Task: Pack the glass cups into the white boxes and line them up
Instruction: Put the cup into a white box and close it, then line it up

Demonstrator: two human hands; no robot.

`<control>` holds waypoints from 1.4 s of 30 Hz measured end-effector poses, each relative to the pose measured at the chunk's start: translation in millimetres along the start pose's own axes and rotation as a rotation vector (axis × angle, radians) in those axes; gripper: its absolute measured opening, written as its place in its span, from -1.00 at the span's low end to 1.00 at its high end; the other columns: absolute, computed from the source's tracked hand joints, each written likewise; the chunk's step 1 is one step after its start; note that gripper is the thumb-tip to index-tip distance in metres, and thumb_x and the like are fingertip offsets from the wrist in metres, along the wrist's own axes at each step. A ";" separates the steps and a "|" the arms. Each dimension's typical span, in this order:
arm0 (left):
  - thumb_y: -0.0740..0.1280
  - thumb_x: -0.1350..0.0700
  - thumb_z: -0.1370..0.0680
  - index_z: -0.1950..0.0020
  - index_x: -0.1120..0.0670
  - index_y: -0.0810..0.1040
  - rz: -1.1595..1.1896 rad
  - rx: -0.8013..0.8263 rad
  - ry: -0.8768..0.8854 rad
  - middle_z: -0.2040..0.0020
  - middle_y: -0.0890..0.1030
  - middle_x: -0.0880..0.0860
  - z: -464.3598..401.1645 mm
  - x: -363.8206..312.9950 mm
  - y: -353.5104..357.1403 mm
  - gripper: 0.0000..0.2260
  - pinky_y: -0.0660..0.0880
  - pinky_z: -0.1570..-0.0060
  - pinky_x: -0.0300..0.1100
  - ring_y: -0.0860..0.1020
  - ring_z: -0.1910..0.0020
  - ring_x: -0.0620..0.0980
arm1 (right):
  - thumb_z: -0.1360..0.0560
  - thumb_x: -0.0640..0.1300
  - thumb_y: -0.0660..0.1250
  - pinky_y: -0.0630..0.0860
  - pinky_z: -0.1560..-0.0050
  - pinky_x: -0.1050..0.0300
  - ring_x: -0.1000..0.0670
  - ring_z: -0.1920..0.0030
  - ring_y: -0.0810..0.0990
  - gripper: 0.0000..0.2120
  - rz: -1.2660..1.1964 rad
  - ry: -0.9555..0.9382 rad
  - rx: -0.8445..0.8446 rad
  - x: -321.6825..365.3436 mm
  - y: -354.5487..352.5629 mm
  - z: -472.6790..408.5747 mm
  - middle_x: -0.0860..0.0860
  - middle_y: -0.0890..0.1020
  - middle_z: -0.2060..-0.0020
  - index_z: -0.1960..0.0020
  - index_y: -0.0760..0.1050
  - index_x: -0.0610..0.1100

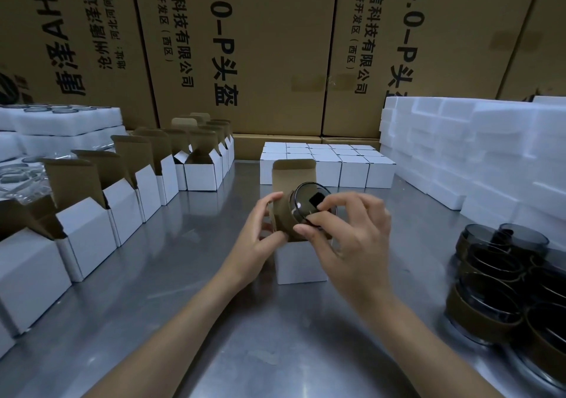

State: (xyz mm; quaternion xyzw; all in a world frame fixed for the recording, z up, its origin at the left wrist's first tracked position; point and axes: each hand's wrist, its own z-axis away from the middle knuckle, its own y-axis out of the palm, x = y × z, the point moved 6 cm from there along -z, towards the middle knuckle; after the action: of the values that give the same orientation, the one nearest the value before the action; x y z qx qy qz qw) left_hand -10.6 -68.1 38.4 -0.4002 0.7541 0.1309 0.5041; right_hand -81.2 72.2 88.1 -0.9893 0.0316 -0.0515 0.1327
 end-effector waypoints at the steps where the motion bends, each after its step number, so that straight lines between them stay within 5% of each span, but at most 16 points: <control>1: 0.31 -0.03 -0.29 -0.36 0.00 0.35 0.004 0.001 -0.005 -0.24 0.49 0.12 0.5 -0.2 0.0 -0.38 0.42 -0.18 0.28 0.48 -0.22 0.18 | -0.45 0.09 0.31 0.23 -0.03 0.08 -0.03 -0.03 0.37 -0.74 0.028 0.012 0.020 -2.2 2.1 0.9 0.01 0.62 0.11 0.23 0.65 -0.05; 9: 0.24 0.14 -0.37 -0.37 -0.03 0.34 -0.006 0.030 0.012 -0.19 0.47 -0.01 2.2 -1.6 3.2 -0.45 0.45 -0.17 0.10 0.48 0.04 -0.05 | -0.51 0.13 0.16 0.15 -0.12 0.00 -0.05 -0.15 0.31 -0.64 0.099 -0.018 0.301 -7.4 26.2 10.4 0.02 0.60 -0.05 0.25 0.64 0.00; 13: 0.23 0.12 -0.40 -0.37 -0.02 0.34 0.029 0.050 0.025 -0.25 0.45 0.03 1.6 -1.0 3.1 -0.49 0.46 -0.22 0.00 0.49 -0.17 0.02 | -0.53 0.12 0.11 0.12 -0.16 0.05 0.01 -0.19 0.28 -0.61 0.037 0.047 0.319 -11.4 26.6 10.4 0.08 0.58 -0.08 0.25 0.64 0.03; 17: 0.12 -0.18 -0.49 -0.35 -0.17 0.35 0.063 -0.018 0.020 -0.26 0.48 0.00 0.3 -2.3 -1.3 -0.58 0.37 -0.27 -0.14 0.48 -0.23 -0.11 | -0.57 0.07 0.04 0.16 -0.17 0.32 0.23 -0.18 0.28 -0.70 -0.262 0.388 0.134 -31.5 16.8 6.8 0.27 0.47 -0.04 0.02 0.57 0.16; 19: 0.08 -0.22 -0.53 -0.29 -0.23 0.37 0.131 -0.127 -0.012 -0.13 0.56 -0.05 -1.9 -1.2 -8.1 -0.65 0.41 -0.18 -0.17 0.54 -0.07 -0.22 | -0.58 0.04 0.04 0.16 -0.13 0.48 0.30 -0.19 0.29 -0.74 -0.493 0.635 0.091 -48.5 20.1 13.2 0.29 0.48 -0.05 -0.02 0.51 0.18; 21: 0.15 -0.13 -0.60 -0.28 -0.21 0.38 0.180 -0.203 -0.054 -0.01 0.58 -0.11 -3.9 2.1 -13.9 -0.74 0.42 -0.12 -0.18 0.57 0.08 -0.28 | -0.61 -0.01 0.13 0.22 -0.19 0.36 0.23 -0.26 0.35 -0.81 -0.733 0.891 0.119 -65.0 30.3 24.4 0.22 0.51 -0.16 -0.10 0.50 0.15; 23: 0.22 0.03 -0.60 -0.32 -0.15 0.39 0.182 -0.175 -0.116 0.00 0.59 -0.11 -4.5 6.9 -12.7 -0.71 0.42 -0.20 -0.10 0.57 -0.01 -0.19 | -0.59 -0.04 0.21 0.29 -0.28 0.16 0.15 -0.30 0.40 -0.79 -0.910 1.070 0.258 -67.3 43.4 35.5 0.14 0.50 -0.25 -0.20 0.45 0.14; 26: 0.38 0.08 -0.51 -0.26 -0.16 0.44 0.186 -0.066 -0.149 -0.09 0.61 -0.04 -1.1 8.8 -4.1 -0.65 0.45 -0.24 -0.07 0.57 -0.15 -0.05 | -0.54 -0.11 0.30 0.34 -0.37 -0.01 0.04 -0.28 0.49 -0.62 -1.041 1.079 0.455 -54.6 57.4 41.4 0.07 0.51 -0.27 -0.32 0.37 0.13; 29: 0.40 0.10 -0.42 -0.16 -0.14 0.51 0.208 -0.025 -0.133 -0.10 0.64 -0.01 -1.3 6.9 -0.1 -0.66 0.52 -0.11 -0.17 0.60 -0.10 -0.06 | -0.53 -0.27 0.30 0.44 -0.26 0.05 0.01 -0.22 0.55 -0.54 -1.092 0.963 0.532 -43.9 62.9 40.5 0.02 0.58 -0.21 -0.35 0.36 0.07; 31: 0.36 0.30 -0.48 -0.03 -0.01 0.58 0.245 -0.036 -0.120 -0.01 0.66 -0.03 -3.3 7.1 -0.3 -0.76 0.53 -0.01 -0.24 0.61 -0.04 -0.06 | -0.50 -0.30 0.31 0.46 -0.15 0.16 0.04 -0.16 0.57 -0.59 -1.059 0.946 0.518 -43.8 61.9 40.1 0.01 0.59 -0.16 -0.25 0.42 0.06; 34: 0.21 0.44 -0.50 0.21 0.06 0.63 0.273 -0.035 -0.134 0.12 0.69 -0.10 -3.1 5.5 0.5 -0.67 0.49 0.14 -0.37 0.62 0.05 -0.11 | -0.45 -0.22 0.30 0.43 0.08 0.19 0.06 0.03 0.56 -0.79 -1.013 0.952 0.525 -42.7 59.7 40.4 -0.01 0.62 -0.07 -0.02 0.51 0.03; 39: 0.21 0.03 -0.36 0.17 0.08 0.68 0.218 -0.016 -0.090 -0.10 0.63 0.09 -2.4 5.0 -4.2 -0.73 0.38 -0.21 -0.05 0.53 -0.20 0.08 | -0.58 -0.21 0.08 0.45 0.13 0.29 0.15 0.05 0.58 -0.73 -1.027 0.991 0.512 -47.0 55.2 41.9 0.05 0.65 -0.05 0.04 0.56 -0.06; 42: 0.25 -0.18 -0.37 0.05 0.06 0.60 0.049 0.031 0.060 -0.08 0.58 0.04 4.8 -4.7 0.4 -0.63 0.41 -0.11 -0.26 0.53 -0.13 -0.04 | -0.61 -0.12 0.08 0.48 0.15 0.37 0.18 0.07 0.58 -0.73 -1.066 0.957 0.519 -44.7 54.9 42.0 0.06 0.65 -0.03 -0.02 0.55 -0.13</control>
State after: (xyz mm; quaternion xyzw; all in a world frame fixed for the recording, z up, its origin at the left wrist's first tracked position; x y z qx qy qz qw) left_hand -6.9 -62.8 40.2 -0.3775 0.7803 0.1195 0.4842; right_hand -123.7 33.6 29.1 -0.6776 -0.4096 -0.5376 0.2900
